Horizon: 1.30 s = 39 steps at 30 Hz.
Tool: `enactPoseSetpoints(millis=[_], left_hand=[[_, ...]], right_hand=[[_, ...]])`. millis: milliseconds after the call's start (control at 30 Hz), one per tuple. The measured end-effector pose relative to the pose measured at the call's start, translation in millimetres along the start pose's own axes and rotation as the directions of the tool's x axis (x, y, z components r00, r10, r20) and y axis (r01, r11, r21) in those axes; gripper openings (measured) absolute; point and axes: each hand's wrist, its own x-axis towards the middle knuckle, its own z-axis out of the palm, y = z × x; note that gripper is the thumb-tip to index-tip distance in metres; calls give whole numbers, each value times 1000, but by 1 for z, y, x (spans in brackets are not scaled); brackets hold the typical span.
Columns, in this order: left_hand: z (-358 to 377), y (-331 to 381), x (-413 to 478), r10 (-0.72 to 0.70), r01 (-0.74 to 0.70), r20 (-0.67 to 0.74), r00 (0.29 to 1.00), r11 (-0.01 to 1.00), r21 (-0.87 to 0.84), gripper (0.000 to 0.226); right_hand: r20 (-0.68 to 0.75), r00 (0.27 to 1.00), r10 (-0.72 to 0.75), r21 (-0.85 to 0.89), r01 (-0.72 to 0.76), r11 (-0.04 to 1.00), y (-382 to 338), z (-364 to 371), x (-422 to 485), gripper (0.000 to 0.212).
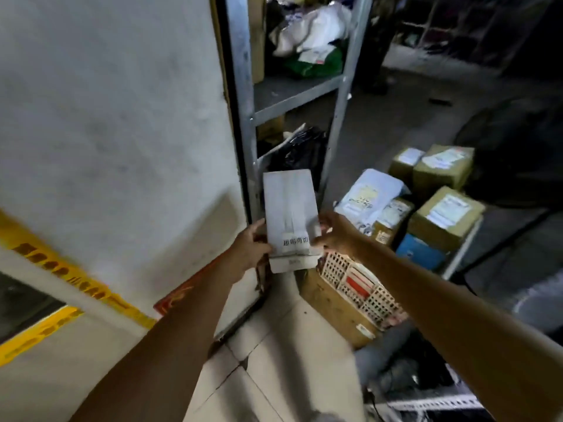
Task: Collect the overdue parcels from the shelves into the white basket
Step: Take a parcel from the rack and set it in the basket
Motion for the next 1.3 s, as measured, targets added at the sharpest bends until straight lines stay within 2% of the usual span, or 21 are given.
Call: enactPoseSetpoints(millis=[200,467,700,900,1000,1133,1300], left_hand=[[51,41,52,2,-15,166,986,997,76,75],[130,79,127,-43,-17,347,937,986,167,75],[197,111,200,-69,-45,427,902,967,252,75],[240,128,263,-136,-44,512,848,945,324,79],[259,133,295,-174,-37,558,811,937,346,73],[280,140,329,-244,-2,605,758,927,375,76],[298,143,362,-291,-3,623,727,904,426,75]], right_hand=[[-225,964,141,147,-109,983,24,-44,7,56],[-368,906,208,219,-133,967,64,-120,33,57],[-382,879,287,320,-166,933,96,-187,73,60],[-445,807,389,369,-231,900,120,-225,106,66],[-466,768,439,396,-263,880,130,-239,123,61],[-471,722,507,450,-298,842,141,-250,142,58],[-491,677,549,458,-335,823,152,-262,161,59]])
